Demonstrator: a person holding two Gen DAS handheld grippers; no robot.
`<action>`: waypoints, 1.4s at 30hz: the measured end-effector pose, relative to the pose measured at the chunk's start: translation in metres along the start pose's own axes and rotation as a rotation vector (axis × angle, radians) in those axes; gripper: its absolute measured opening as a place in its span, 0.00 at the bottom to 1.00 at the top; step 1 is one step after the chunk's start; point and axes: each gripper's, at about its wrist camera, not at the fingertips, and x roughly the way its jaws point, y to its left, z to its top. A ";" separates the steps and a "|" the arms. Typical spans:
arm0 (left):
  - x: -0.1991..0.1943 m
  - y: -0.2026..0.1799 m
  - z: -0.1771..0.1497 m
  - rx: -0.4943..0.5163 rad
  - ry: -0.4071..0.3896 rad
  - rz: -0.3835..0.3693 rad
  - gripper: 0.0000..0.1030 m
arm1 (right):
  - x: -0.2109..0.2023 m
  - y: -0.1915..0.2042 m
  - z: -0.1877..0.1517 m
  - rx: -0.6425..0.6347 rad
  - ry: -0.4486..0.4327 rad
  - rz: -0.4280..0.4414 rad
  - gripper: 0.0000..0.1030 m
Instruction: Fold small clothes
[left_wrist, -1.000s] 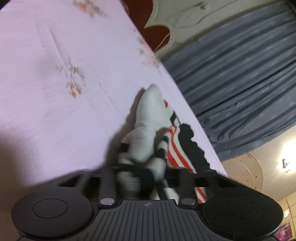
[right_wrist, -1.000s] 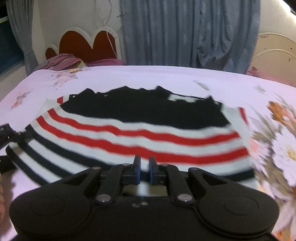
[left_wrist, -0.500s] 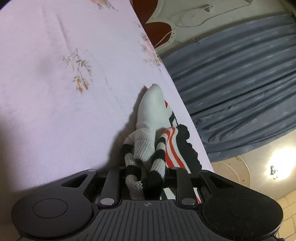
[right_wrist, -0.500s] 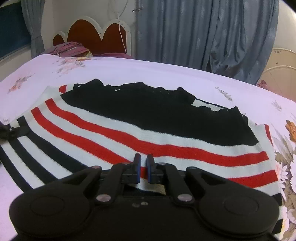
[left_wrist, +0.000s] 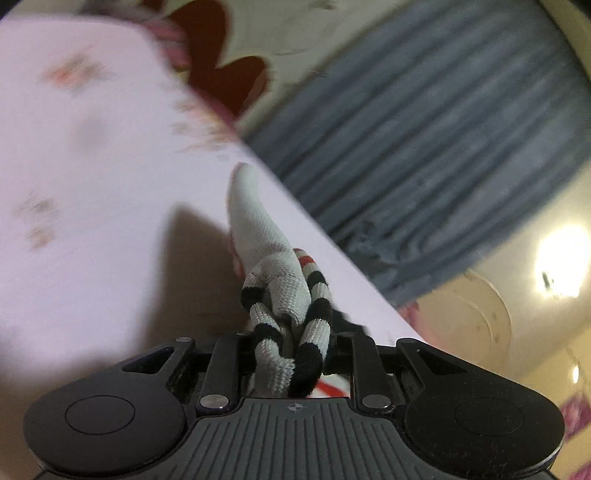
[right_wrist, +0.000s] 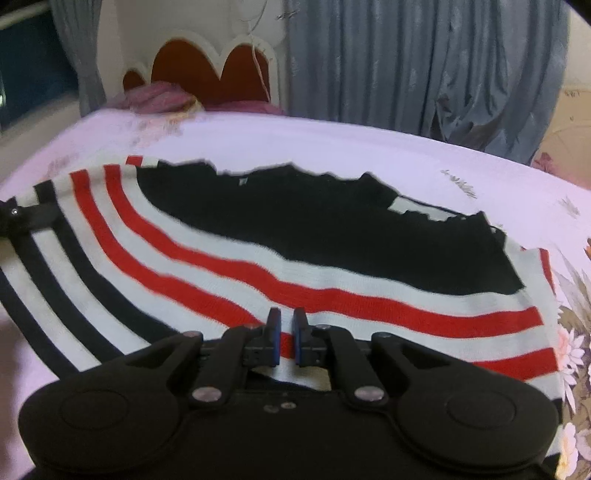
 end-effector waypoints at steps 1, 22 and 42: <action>0.001 -0.018 -0.001 0.038 0.005 -0.019 0.20 | -0.006 -0.007 -0.001 0.020 -0.003 0.002 0.05; 0.020 -0.154 -0.052 0.287 0.311 -0.178 0.53 | -0.097 -0.188 -0.023 0.523 -0.102 0.154 0.56; 0.075 -0.036 -0.051 0.090 0.363 -0.025 0.49 | -0.013 -0.131 -0.008 0.436 0.119 0.230 0.56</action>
